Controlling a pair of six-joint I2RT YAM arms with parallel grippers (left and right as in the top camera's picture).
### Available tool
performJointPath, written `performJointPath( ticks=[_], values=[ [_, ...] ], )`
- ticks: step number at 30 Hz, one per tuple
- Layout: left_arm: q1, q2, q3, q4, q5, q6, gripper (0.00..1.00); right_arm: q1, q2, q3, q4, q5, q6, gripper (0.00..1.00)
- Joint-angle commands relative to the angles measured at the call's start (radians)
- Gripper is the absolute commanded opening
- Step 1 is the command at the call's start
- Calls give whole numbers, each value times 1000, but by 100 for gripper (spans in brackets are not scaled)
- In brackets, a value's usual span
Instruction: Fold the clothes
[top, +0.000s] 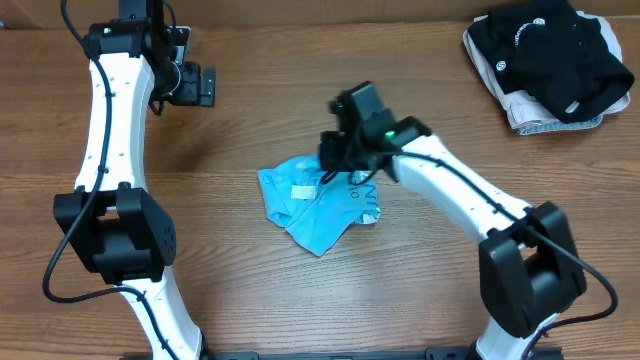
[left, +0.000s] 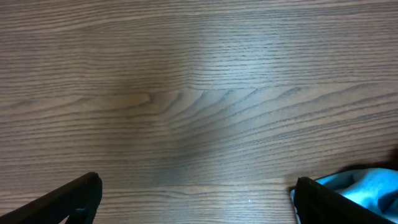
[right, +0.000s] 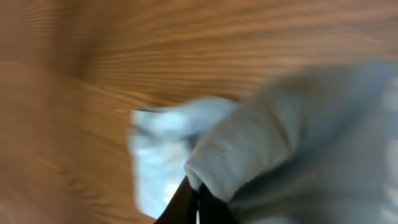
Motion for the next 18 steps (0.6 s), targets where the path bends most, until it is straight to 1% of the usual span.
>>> performJointPath(
  ticks=[1, 8, 11, 15, 17, 18],
  values=[
    [2, 14, 13, 6, 24, -6, 100, 69, -19, 29, 60, -15, -9, 4],
    [1, 14, 13, 6, 37, -7, 100, 140, -19, 29, 258, -16, -8, 4],
    [2, 14, 13, 4, 37, -7, 100, 149, -19, 32, 315, -55, -8, 4],
    [1, 14, 13, 5, 38, -11, 100, 150, -19, 84, 294, -81, -7, 4],
    [1, 14, 13, 6, 38, -11, 100, 150, -19, 120, 258, -98, -42, 4],
    [2, 14, 13, 6, 37, -11, 100, 150, -19, 141, 225, -103, -58, 8]
  ],
)
